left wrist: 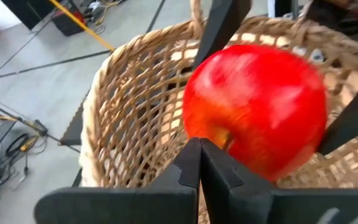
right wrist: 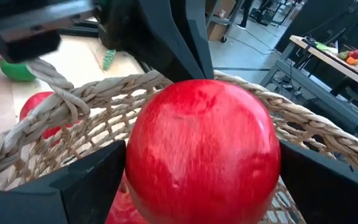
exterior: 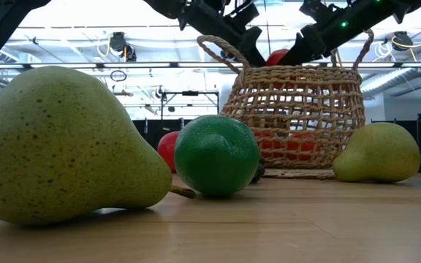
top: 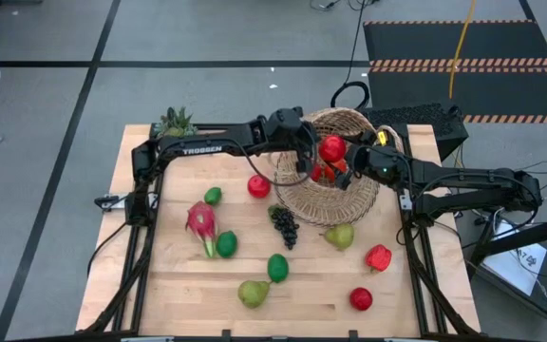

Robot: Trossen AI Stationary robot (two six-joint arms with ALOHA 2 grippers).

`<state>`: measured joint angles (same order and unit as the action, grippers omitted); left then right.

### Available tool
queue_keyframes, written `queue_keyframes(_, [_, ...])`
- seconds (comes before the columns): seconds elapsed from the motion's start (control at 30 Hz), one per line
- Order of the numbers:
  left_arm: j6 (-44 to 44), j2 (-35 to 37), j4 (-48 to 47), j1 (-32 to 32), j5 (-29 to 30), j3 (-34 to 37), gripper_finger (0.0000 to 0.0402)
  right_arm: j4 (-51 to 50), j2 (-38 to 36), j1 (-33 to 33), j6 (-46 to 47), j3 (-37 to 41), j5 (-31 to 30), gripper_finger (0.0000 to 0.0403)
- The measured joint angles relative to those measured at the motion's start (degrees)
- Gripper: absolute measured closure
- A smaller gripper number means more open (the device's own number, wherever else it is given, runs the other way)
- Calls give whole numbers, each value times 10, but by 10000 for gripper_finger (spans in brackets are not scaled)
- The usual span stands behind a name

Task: Build produce basket
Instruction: Put the red apple into the brown basket

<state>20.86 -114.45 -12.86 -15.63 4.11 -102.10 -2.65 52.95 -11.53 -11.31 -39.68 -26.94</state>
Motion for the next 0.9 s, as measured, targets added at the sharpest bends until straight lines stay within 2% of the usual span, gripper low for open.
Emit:
queue_keyframes(0.27, [1, 9, -6, 5, 6, 1, 386, -3, 0, 0, -2, 0, 0, 3])
queue_keyframes(0.4, [0, 39, 7, 19, 6, 0, 396, -9, 0, 0, -4, 0, 0, 3])
queue_keyframes(0.5, [6, 49, 33, 32, -41, 0, 398, -7, 0, 0, -4, 0, 2, 3])
queue_keyframes(0.57, [17, 43, 62, 39, -74, 4, 395, -5, 0, 0, -4, 0, 3, 3])
queue_keyframes(0.73, [31, 7, 100, 42, -77, 7, 399, 4, 0, 0, -3, 0, 17, 3])
queue_keyframes(0.9, [43, -13, 94, 23, -92, 7, 391, 11, 0, 4, -3, 0, 17, 3])
